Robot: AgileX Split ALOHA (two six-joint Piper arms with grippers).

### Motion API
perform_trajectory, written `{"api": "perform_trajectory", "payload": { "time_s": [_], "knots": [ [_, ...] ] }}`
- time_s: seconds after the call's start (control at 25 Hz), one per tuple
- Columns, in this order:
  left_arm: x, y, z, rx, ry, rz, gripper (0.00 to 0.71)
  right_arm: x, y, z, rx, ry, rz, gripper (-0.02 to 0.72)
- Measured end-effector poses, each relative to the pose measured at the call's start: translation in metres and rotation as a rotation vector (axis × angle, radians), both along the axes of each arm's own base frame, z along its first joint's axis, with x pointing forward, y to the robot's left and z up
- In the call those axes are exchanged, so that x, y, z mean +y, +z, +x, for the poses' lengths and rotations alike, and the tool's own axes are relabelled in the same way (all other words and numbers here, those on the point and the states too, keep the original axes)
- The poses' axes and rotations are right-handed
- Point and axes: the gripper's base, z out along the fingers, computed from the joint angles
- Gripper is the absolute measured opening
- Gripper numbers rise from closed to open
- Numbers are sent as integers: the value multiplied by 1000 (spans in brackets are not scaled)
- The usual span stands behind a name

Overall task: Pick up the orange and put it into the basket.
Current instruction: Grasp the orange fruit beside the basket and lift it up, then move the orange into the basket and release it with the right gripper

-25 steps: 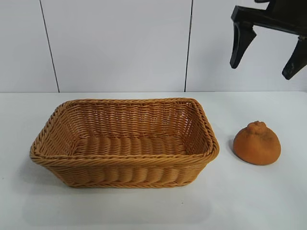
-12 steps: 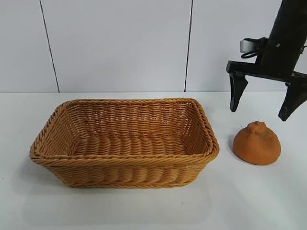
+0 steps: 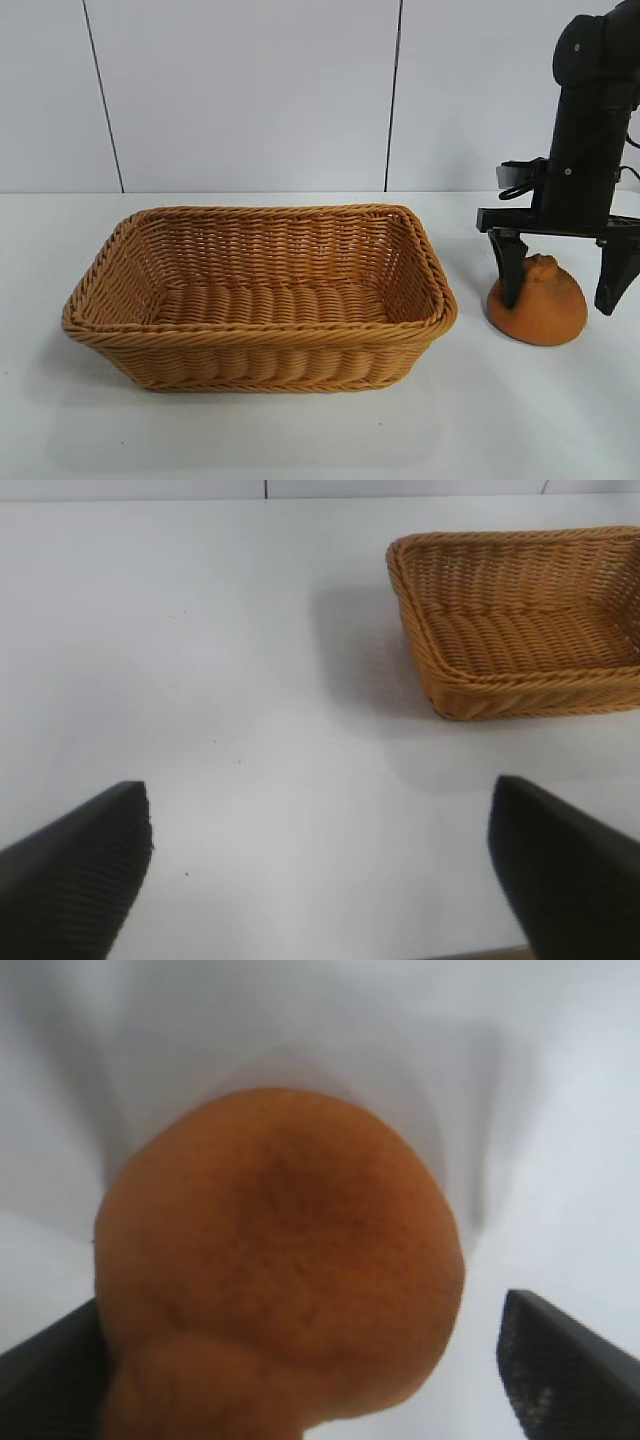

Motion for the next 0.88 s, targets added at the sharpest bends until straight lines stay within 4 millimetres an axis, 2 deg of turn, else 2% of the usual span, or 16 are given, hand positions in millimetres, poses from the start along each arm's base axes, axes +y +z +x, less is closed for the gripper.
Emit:
{"api": "perform_trajectory", "payload": {
  "time_s": [0.12,0.2,0.32,0.44,0.76,0.88],
  "knots": [
    [0,0,0,0,0,0,648,0,0,0,0,2,-3,176],
    [0,0,0,0,0,0,648,0,4,0,-5,0,-2,41],
    [0,0,0,0,0,0,648,0,14,0,-26,-1,4,43],
    [0,0,0,0,0,0,648,1,35,-2,-77,-2,21,43],
    [0,0,0,0,0,0,648,3,140,-18,-334,-8,94,43],
    [0,0,0,0,0,0,648,3,164,-23,-398,-10,112,43]
  ]
}}
